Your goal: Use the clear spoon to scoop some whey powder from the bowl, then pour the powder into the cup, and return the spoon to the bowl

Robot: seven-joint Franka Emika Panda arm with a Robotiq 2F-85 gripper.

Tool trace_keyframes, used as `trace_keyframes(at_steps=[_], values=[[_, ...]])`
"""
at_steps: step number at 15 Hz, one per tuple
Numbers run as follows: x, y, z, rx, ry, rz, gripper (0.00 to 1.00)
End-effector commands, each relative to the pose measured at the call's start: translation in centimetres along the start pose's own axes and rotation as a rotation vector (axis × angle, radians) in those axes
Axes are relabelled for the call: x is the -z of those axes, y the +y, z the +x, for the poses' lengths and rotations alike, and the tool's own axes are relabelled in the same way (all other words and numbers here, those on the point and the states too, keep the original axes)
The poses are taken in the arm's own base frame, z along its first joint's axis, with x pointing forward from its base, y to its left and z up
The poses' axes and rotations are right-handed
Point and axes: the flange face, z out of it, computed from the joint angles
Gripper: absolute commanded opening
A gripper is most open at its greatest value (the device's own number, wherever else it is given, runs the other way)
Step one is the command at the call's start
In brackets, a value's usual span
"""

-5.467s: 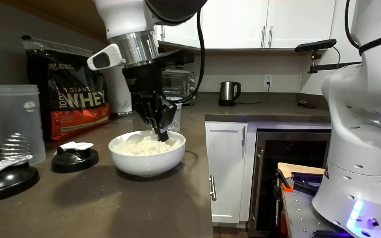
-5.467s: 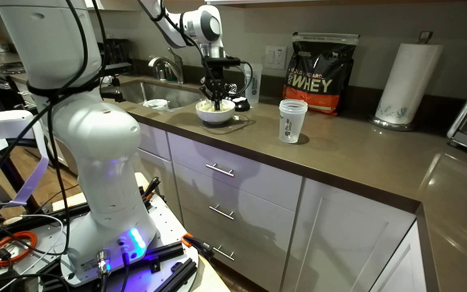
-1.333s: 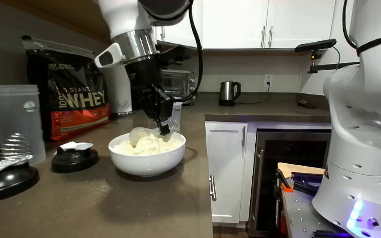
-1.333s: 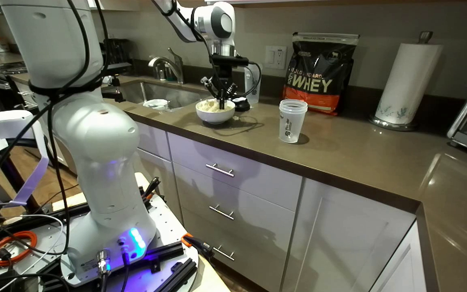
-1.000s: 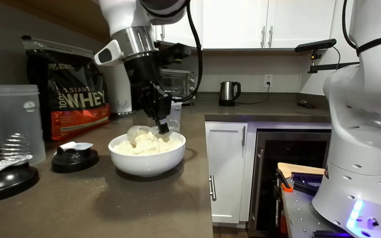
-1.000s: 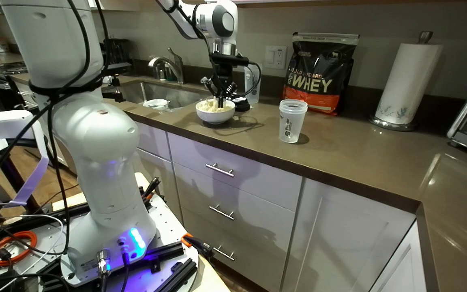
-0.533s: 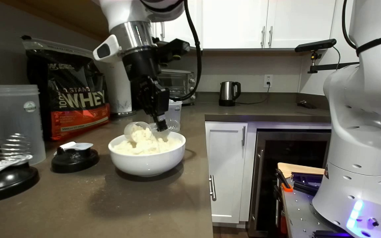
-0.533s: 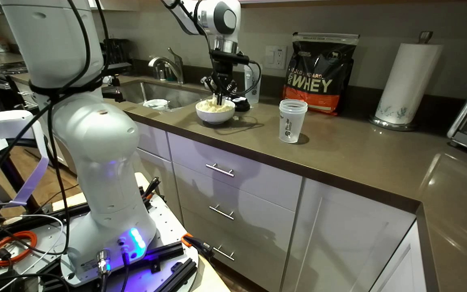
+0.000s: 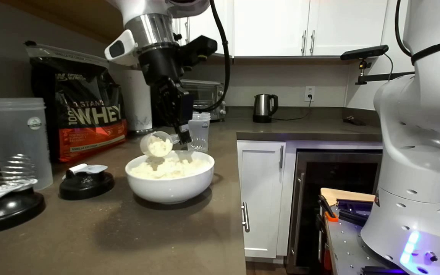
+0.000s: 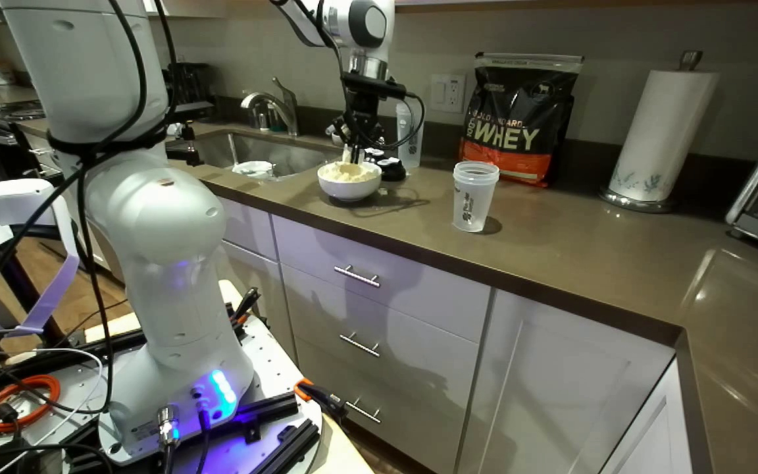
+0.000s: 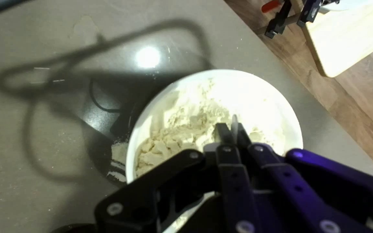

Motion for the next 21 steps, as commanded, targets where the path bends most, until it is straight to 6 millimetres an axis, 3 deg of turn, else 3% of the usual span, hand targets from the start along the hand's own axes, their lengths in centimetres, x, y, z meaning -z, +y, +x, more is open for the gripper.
trace_keyframes(at_steps=[1, 12, 21], values=[[1.8, -0.3, -0.5, 0.027, 0.008, 0.012, 0.01], [5.1, -1.4, -3.3, 0.02, 0.03, 0.025, 0.01], [5.8, -3.1, -2.1, -0.037, 0.063, 0.014, 0.01]])
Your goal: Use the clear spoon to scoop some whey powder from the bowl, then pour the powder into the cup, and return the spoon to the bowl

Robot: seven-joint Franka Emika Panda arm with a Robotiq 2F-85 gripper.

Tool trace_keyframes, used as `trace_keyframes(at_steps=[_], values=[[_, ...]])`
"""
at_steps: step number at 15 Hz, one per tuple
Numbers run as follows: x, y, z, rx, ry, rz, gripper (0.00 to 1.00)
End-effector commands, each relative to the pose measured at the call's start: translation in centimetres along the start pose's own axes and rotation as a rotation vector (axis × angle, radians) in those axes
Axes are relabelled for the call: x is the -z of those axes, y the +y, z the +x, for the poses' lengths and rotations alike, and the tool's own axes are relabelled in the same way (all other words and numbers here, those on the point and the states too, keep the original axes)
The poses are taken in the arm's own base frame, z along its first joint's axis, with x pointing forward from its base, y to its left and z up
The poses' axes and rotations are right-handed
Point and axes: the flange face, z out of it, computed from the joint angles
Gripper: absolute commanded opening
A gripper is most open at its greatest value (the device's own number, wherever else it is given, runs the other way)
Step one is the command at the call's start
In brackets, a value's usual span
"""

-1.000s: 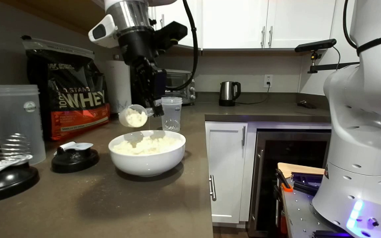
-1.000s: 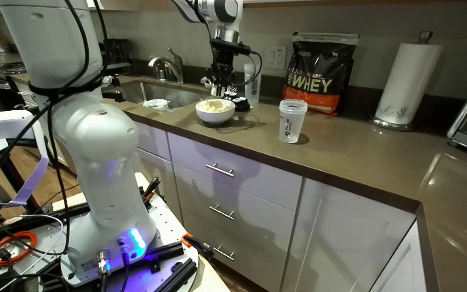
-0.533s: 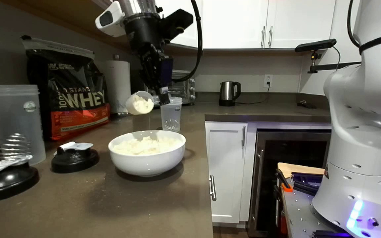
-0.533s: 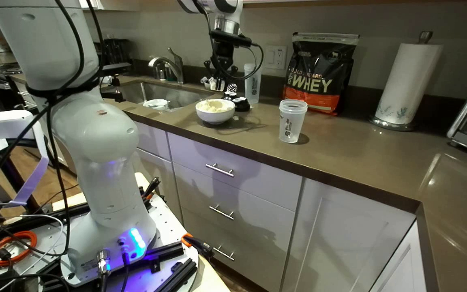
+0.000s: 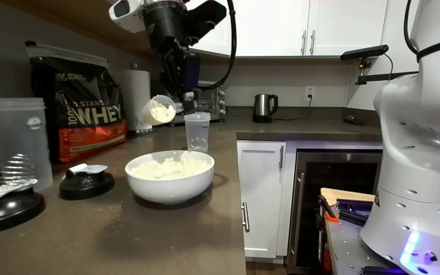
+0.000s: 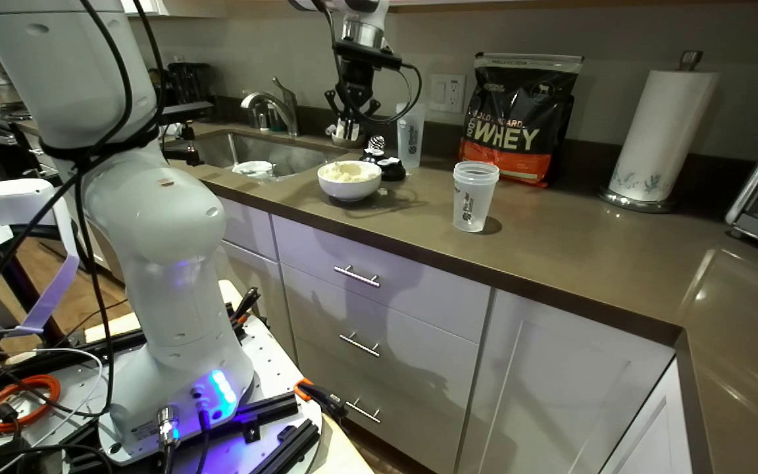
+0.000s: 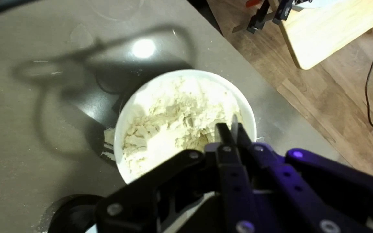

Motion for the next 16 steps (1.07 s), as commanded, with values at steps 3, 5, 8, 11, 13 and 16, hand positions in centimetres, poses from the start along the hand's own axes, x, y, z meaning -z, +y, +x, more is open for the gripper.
trace_keyframes(at_steps=[3, 5, 8, 11, 13, 16], values=[[0.6, -0.7, 0.0, -0.055, 0.015, -0.003, 0.01], [1.0, -0.4, -0.5, -0.07, 0.017, -0.009, 0.01], [1.8, 0.3, -1.4, -0.098, 0.027, -0.023, 0.01], [3.1, 1.0, -2.6, -0.133, 0.042, -0.047, 0.01], [3.9, 1.5, -3.7, -0.161, 0.047, -0.071, 0.01], [4.8, 2.2, -5.3, -0.203, 0.051, -0.094, 0.01]])
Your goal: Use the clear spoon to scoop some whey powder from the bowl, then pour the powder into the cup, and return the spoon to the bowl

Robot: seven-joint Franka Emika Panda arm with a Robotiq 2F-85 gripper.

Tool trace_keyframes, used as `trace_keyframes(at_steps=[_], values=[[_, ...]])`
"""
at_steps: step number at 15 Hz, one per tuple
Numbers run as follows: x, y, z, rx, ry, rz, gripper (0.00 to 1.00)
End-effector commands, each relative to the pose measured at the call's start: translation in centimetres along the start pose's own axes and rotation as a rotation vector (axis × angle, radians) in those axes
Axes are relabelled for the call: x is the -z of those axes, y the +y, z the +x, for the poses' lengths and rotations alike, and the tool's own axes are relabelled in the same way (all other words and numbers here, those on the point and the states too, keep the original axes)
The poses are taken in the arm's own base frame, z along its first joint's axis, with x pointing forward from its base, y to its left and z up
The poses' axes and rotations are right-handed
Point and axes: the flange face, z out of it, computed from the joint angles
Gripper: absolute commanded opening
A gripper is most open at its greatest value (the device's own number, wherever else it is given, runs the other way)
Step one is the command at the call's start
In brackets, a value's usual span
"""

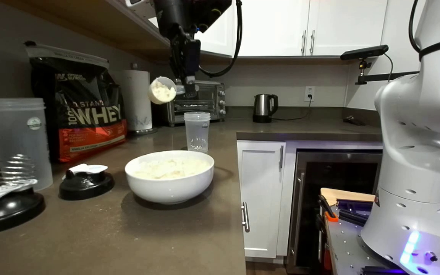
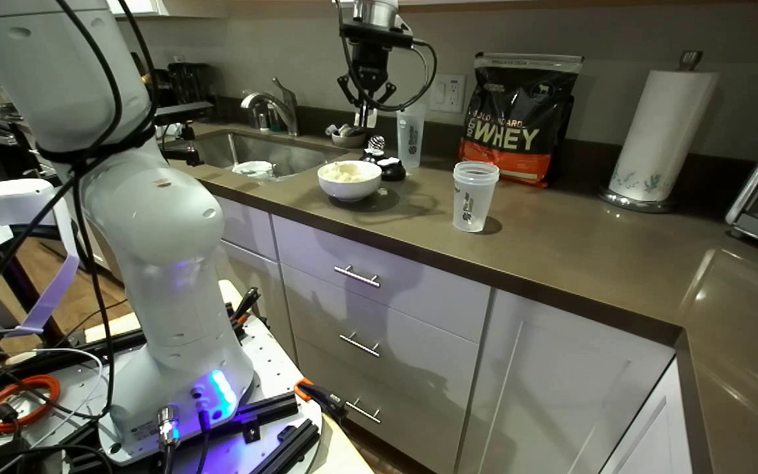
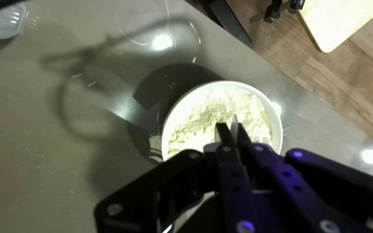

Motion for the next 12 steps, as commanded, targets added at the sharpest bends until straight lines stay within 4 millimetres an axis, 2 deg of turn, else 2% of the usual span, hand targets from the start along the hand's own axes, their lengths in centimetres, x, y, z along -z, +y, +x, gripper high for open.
trace_keyframes(at_steps=[1, 8, 12], values=[[1.5, 0.9, -1.9, -0.07, -0.001, -0.045, 0.01], [2.8, 3.6, -5.3, -0.192, 0.012, -0.077, 0.01], [2.8, 5.5, -7.1, -0.268, 0.011, -0.086, 0.01]])
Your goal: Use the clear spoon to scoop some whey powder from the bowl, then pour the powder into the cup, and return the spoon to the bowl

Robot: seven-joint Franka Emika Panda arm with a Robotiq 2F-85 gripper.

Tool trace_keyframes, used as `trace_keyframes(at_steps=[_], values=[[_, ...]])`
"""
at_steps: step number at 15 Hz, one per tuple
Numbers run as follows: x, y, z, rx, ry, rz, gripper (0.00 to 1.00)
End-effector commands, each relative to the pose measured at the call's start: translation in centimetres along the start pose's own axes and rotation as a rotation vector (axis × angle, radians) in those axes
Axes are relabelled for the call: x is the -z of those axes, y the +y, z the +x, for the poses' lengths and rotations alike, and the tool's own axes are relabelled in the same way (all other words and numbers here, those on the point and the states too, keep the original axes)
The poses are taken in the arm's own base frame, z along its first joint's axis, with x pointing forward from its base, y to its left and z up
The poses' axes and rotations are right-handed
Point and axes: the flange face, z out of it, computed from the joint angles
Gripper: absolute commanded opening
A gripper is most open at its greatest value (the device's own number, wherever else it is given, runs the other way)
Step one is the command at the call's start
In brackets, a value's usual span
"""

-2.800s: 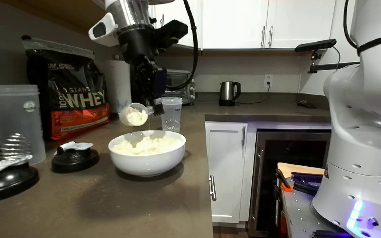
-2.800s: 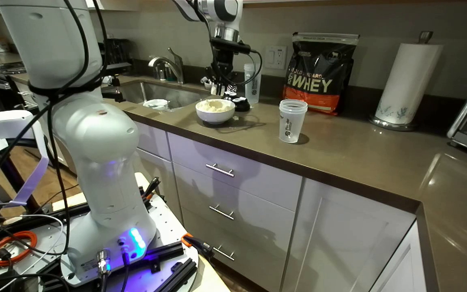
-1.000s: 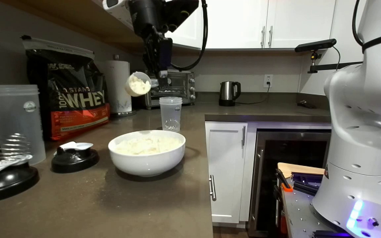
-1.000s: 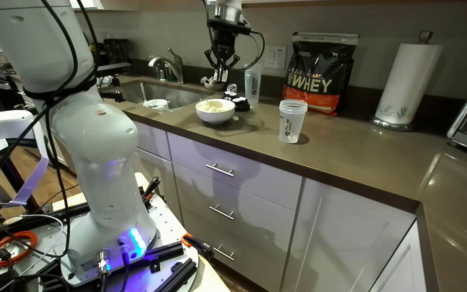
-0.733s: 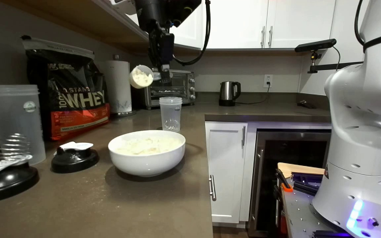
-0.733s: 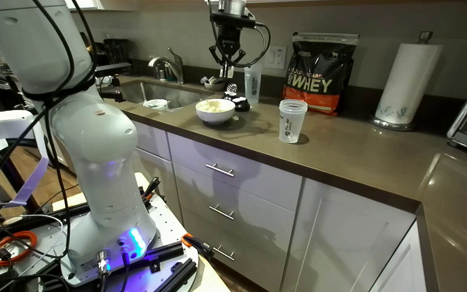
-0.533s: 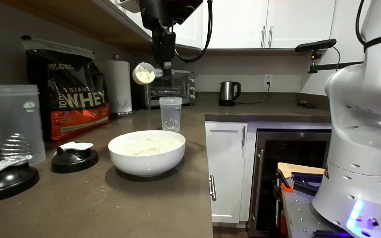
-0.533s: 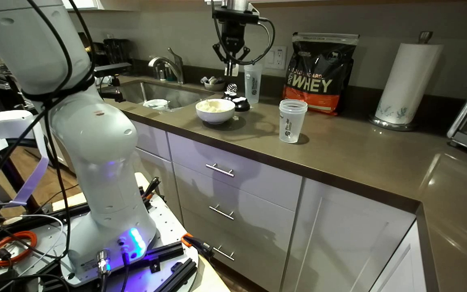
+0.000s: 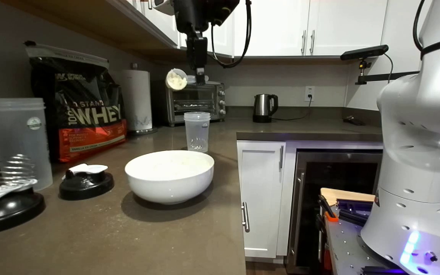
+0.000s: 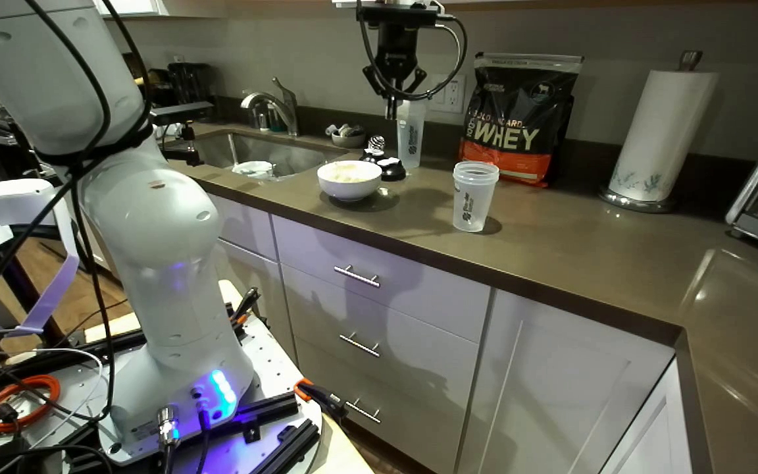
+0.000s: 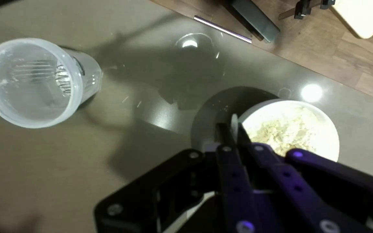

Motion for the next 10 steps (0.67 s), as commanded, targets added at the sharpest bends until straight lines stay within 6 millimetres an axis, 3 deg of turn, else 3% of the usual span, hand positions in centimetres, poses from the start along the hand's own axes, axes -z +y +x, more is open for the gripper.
trace_keyframes(at_steps=[1, 10], values=[[0.1, 1.5, -1.6, -0.082, -0.012, -0.02, 0.01], [-1.1, 5.3, -5.0, -0.245, -0.044, -0.019, 0.01]])
